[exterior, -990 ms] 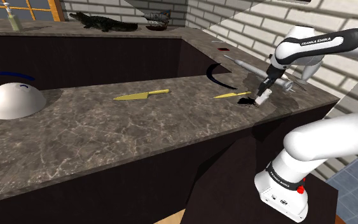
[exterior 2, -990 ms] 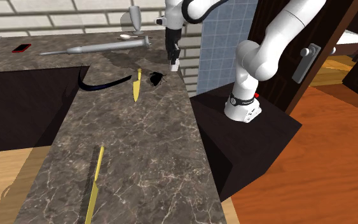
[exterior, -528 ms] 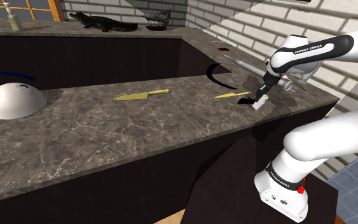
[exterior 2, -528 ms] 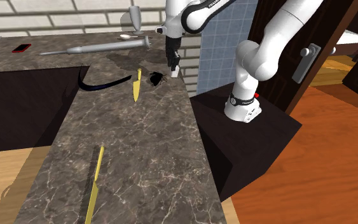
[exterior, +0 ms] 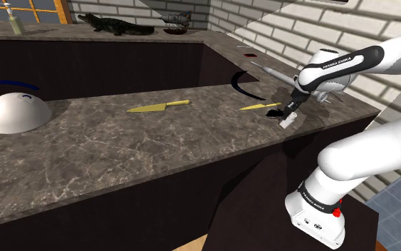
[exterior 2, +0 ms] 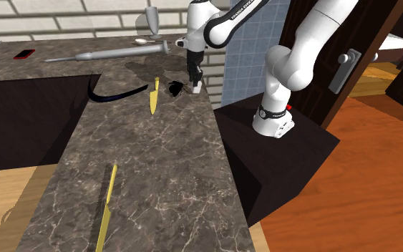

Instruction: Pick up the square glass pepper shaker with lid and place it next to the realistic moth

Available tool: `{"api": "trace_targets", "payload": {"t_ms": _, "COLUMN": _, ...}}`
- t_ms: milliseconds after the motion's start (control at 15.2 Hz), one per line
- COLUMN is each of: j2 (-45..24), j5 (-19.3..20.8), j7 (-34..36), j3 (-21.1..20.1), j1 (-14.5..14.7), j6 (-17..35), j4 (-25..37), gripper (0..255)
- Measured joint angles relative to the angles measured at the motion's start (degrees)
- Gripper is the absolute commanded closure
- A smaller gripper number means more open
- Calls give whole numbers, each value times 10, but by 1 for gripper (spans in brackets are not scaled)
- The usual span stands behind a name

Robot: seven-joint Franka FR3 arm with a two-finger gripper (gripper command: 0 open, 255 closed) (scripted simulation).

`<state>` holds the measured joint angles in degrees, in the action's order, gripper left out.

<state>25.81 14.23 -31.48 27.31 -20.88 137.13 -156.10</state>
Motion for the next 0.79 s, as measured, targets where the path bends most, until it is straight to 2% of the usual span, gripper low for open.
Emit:
{"api": "trace_targets", "payload": {"t_ms": 330, "j2": -1, "j5": 0, "j7": 0, "j3": 0, "j1": 0, "j6": 3, "j4": -2, "gripper": 255}}
{"api": "trace_targets", "payload": {"t_ms": 396, "j2": -1, "j5": 0, "j7": 0, "j3": 0, "j1": 0, "j6": 3, "j4": -2, "gripper": 0}}
{"api": "trace_targets", "payload": {"t_ms": 792, "j2": -1, "j5": 0, "j7": 0, "j3": 0, "j1": 0, "j6": 3, "j4": -2, "gripper": 0}}
